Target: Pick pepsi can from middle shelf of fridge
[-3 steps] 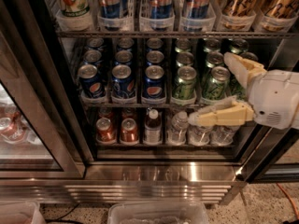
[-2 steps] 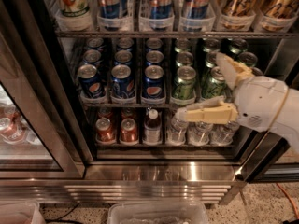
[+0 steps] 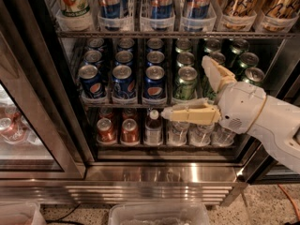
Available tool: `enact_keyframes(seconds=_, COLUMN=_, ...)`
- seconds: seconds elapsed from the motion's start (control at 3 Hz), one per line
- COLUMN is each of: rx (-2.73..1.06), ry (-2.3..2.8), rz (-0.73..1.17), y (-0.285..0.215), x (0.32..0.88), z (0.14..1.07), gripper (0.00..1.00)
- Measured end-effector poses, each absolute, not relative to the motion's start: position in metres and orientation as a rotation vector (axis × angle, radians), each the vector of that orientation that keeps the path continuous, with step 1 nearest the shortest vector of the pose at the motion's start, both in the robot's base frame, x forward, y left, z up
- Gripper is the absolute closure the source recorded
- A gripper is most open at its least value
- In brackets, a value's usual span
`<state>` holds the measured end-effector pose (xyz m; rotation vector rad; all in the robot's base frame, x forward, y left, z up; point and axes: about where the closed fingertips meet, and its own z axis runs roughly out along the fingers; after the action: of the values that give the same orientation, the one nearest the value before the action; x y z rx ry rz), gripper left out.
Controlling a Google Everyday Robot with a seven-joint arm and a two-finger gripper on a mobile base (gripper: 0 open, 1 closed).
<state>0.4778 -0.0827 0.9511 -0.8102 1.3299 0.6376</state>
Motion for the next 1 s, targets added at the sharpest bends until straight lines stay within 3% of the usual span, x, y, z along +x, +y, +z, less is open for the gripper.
enact_keyframes(seconds=1.0, rx=-0.63, ry=1.374, rz=0.613, y=-0.045, x=0.463, z=0.884, gripper=0.0)
